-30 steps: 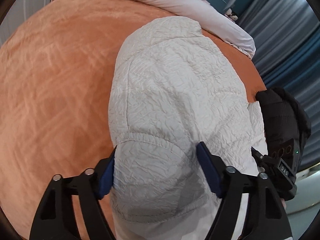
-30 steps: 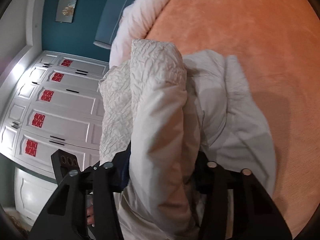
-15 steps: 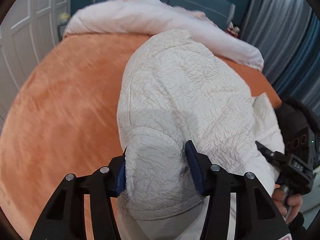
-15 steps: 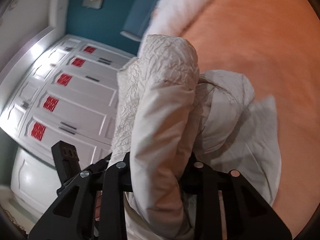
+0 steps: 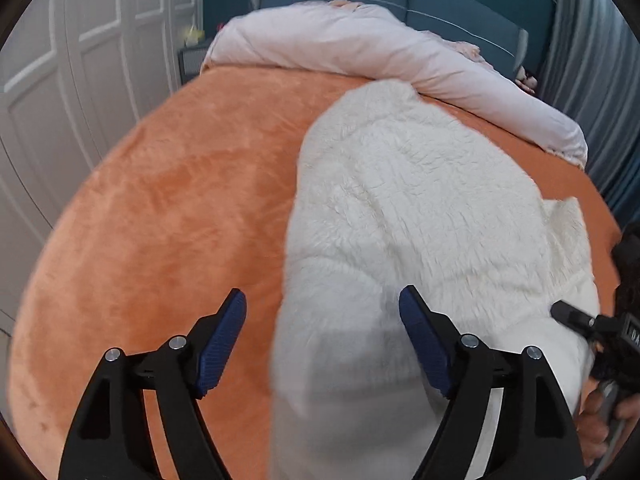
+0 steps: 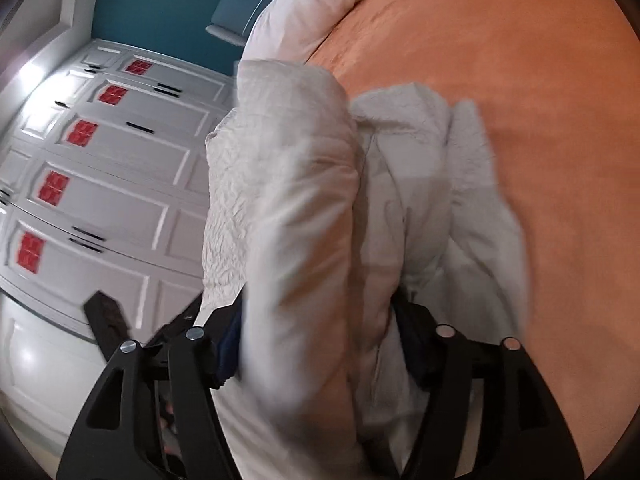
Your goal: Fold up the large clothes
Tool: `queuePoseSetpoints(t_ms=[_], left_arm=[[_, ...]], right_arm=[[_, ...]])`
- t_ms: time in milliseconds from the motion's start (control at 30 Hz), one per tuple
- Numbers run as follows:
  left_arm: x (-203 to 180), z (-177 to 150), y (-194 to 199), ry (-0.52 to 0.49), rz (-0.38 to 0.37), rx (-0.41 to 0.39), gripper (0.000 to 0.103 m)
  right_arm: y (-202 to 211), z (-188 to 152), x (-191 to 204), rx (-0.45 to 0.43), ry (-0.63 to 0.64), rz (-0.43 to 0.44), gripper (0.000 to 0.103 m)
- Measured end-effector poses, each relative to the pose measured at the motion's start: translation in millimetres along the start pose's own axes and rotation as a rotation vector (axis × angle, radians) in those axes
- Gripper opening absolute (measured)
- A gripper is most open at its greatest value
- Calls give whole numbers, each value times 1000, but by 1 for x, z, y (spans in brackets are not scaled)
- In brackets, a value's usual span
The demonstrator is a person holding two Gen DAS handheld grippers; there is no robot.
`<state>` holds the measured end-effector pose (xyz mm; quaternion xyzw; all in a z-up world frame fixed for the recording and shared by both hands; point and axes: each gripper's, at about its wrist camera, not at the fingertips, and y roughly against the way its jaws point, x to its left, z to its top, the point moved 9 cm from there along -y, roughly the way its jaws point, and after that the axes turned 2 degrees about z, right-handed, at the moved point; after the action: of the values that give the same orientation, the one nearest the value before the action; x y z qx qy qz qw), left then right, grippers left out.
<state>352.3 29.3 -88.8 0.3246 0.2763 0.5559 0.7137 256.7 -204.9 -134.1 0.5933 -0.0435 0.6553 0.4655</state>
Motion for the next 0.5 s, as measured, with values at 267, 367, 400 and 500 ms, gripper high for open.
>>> queuePoseSetpoints(t_ms=[267,367,400,500], left_arm=[[-30,-33,49,-58,52,25,78],[-34,-52,39,-36,75,70,78],[-35,-57,37,-15,70,77,80],[-35,-65,34,37,46,110,81]], right_arm=[[59,-14,57,-95,422,-336,25],[41,-15,52,-41,502,-433,18],[37,-14,38,-9,487,-461,18],[29,-26,-5,87,461,-556,17]])
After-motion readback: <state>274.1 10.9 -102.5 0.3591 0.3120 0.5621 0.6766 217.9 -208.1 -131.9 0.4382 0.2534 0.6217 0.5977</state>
